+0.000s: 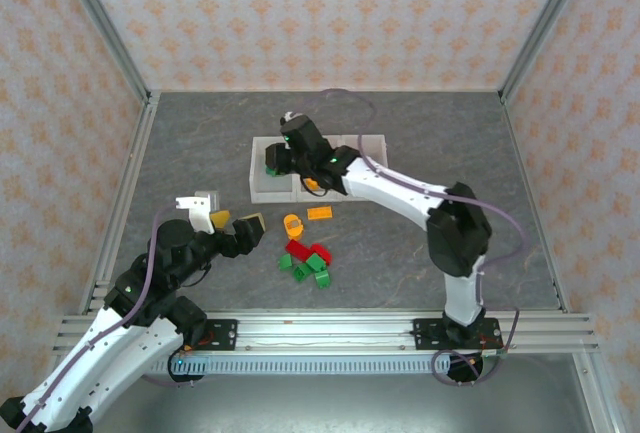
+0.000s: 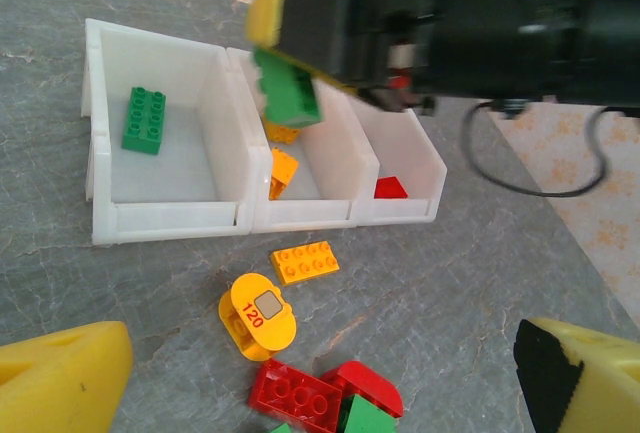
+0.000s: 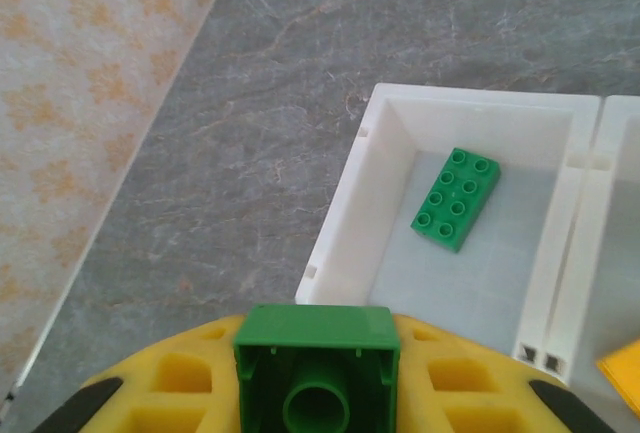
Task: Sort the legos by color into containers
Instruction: Place the lego in the container, then pick up the lego from the center of the table.
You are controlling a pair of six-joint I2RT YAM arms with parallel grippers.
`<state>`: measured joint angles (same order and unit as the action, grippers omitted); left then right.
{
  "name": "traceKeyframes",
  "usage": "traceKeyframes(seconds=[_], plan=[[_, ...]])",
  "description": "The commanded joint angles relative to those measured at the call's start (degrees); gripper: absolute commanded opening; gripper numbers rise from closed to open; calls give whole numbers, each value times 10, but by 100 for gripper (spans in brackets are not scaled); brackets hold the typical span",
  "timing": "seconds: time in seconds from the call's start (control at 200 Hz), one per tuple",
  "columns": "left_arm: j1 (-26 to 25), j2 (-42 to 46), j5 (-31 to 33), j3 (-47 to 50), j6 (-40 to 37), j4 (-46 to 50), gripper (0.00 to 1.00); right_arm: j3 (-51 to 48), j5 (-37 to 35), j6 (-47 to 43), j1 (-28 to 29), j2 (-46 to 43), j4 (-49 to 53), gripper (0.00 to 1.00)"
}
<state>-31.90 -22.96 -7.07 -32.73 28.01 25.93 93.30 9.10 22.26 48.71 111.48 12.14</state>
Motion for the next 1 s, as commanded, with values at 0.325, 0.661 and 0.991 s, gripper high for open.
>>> traceKeyframes(seconds=[0.325,0.661,0.991], plan=[[-3,29,-10,1,-11,-24,99,173,1,-26,-20,174,50,30],[-3,28,-4,2,-6,-22,99,305,-9,-25,-24,233,124,69],[-3,-10,25,-3,9,-8,99,192,-79,-35,-27,80,151,100]])
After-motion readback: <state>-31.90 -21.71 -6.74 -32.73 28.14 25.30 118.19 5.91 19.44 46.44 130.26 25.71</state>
